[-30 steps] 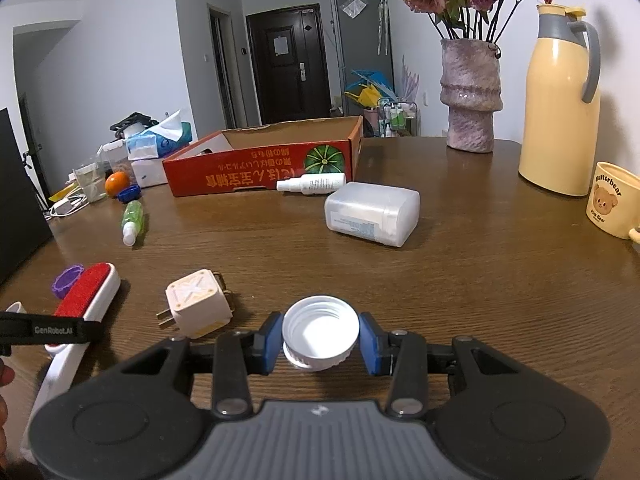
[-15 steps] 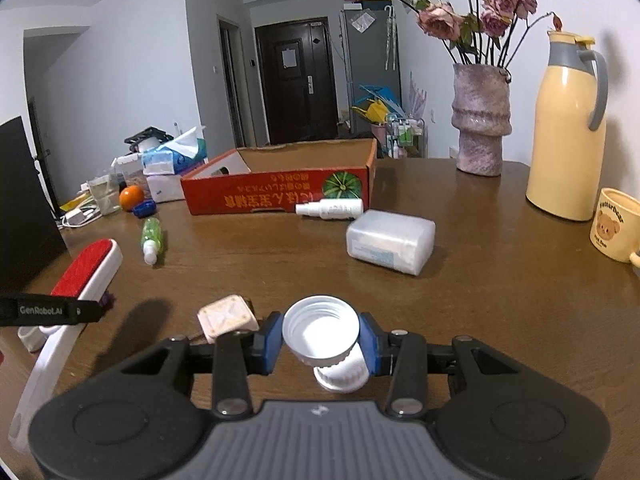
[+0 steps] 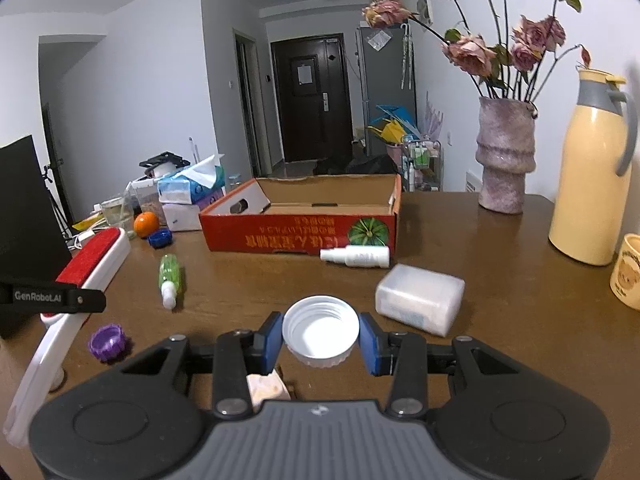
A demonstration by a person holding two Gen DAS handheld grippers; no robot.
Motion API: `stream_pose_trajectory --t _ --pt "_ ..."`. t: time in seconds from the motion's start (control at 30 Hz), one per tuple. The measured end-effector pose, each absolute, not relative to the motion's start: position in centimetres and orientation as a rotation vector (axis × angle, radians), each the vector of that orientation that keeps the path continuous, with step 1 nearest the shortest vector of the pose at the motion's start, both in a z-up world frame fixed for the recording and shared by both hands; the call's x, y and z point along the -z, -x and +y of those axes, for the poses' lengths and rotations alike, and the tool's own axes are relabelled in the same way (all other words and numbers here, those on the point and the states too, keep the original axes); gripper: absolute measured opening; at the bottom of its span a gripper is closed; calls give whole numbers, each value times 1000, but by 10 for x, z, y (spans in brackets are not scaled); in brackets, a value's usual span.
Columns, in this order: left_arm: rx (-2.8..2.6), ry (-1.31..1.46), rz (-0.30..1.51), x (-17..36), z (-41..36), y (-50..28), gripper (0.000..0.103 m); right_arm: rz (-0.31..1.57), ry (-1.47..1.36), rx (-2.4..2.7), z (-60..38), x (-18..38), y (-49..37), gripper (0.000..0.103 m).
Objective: Organize rigid objects
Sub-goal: 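Carry the lint brush and white cap with both grippers over the cardboard box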
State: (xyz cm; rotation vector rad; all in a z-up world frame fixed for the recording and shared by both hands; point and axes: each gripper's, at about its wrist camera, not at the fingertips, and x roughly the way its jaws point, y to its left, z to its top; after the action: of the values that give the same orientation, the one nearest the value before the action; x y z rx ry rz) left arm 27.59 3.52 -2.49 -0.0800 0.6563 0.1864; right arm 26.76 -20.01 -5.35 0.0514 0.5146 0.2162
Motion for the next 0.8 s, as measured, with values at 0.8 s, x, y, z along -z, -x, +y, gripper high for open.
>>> stream_pose_trajectory --t 0.8 --pt "-170 94 599 -10 33 -358 57 455 -68 -260 -187 17 -379 39"
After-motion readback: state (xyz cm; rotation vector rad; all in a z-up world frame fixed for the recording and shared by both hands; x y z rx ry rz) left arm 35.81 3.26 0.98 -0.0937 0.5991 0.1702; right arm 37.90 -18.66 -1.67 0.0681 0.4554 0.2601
